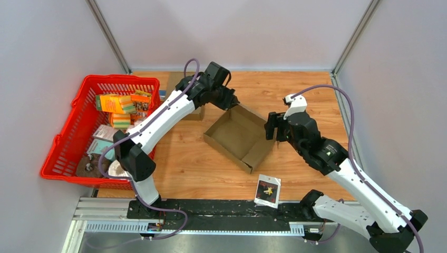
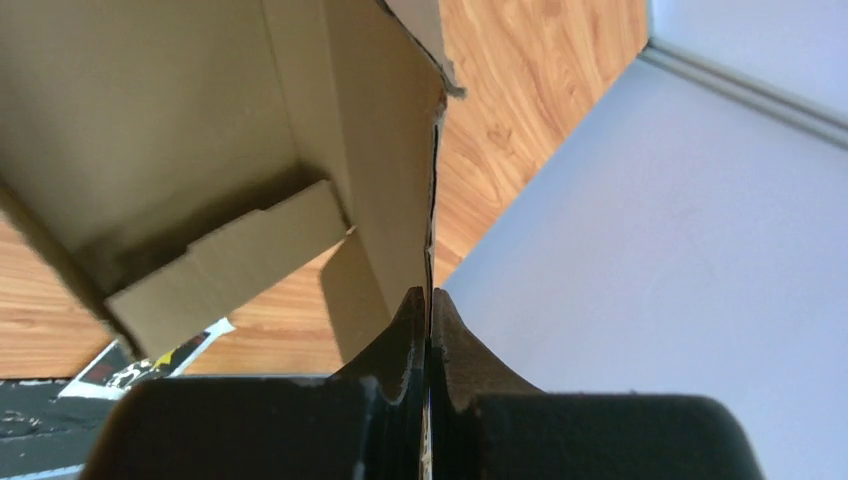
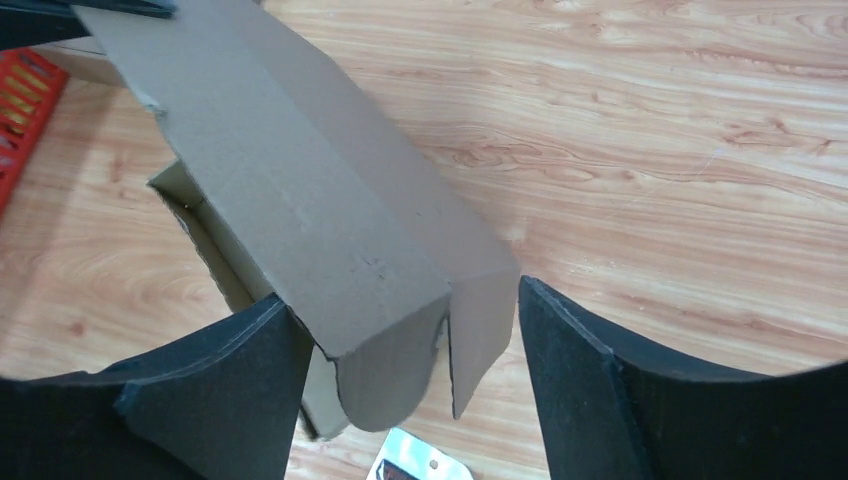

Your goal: Fold the paper box

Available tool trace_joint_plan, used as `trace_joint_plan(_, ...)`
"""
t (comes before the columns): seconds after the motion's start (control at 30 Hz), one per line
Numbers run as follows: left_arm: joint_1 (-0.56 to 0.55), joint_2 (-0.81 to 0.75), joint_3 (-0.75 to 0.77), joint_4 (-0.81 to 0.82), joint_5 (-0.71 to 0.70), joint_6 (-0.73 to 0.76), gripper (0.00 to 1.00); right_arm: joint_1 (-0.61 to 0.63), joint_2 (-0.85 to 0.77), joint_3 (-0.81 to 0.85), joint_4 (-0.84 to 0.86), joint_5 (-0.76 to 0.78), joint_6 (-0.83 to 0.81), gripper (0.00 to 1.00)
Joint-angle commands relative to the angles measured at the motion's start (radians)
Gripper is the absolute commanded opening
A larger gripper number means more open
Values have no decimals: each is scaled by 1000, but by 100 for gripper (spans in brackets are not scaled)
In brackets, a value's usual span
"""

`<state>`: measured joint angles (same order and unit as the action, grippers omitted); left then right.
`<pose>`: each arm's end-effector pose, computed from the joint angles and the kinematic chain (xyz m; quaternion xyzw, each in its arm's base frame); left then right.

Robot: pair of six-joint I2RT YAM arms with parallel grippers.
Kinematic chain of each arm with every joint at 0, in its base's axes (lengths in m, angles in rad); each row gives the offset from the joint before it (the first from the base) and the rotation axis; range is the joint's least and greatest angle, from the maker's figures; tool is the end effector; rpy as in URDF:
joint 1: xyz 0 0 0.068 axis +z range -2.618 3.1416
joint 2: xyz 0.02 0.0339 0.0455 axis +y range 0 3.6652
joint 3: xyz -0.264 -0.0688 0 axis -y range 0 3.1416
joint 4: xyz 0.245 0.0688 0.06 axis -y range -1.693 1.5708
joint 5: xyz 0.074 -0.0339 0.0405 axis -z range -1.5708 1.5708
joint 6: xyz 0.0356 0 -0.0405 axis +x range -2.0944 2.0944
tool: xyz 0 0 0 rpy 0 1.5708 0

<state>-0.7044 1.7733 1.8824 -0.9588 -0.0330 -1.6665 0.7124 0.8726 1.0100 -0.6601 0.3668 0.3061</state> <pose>0.2922 -0.2468 0.3761 -0.4381 0.8267 -0.3211 0.1469 0.1428 0.1065 0.3552 -0.0824 0.8522 0.1020 0.5065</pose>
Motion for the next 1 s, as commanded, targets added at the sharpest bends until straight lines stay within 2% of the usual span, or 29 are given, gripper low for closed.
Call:
trace_joint_plan(0.0, 23, -120, -68, 99, -50, -102, 0, -2, 25, -63, 177, 107, -39, 72)
trace_joint_plan(0.03, 25, -124, -75, 104, -54, -101, 0, -5, 34, -63, 180, 119, -32, 71)
trace_joint_plan(0.07, 31, -127, -74, 109, -62, -81, 7, -17, 45, -65, 183, 123, -25, 70)
trace_joint_plan(0.13, 37, -133, -68, 111, -71, -47, 27, -34, 72, -64, 200, 106, -24, 71)
trace_joint_plan(0.17, 45, -144, -71, 117, -71, 2, 40, -43, 81, -59, 205, 106, -27, 73)
trace_joint_plan(0.27, 55, -201, -112, 147, -82, 152, 60, -60, 121, -37, 220, 103, -47, 76)
trace_joint_plan(0.33, 63, -244, -162, 216, -97, 252, 65, -71, 147, -22, 231, 98, -56, 79)
trace_joint_plan(0.37, 69, -296, -189, 273, -85, 387, 65, -85, 157, -21, 238, 96, -62, 80)
trace_joint_plan(0.4, 72, -323, -213, 363, -68, 459, 65, -93, 166, -14, 238, 92, -70, 81)
trace_joint_plan(0.5, 77, -446, -290, 452, -90, 738, 66, -137, 190, 9, 226, 81, -91, 84)
trace_joint_plan(0.67, 77, -690, -601, 626, -74, 1106, 66, -249, 219, 32, 254, -31, -107, 87)
trace_joint_plan(0.77, 77, -701, -759, 669, -55, 1195, 66, -272, 281, 70, 284, -100, -166, 93)
trace_joint_plan(0.8, 75, -686, -797, 719, -9, 1218, 61, -274, 314, 93, 290, -107, -188, 96)
trace_joint_plan(0.87, 74, -603, -847, 723, 1, 1245, 50, -277, 353, 111, 312, -115, -257, 100)
trace_joint_plan(0.97, 72, -477, -875, 798, 28, 1240, 49, -284, 417, 151, 330, -131, -330, 100)
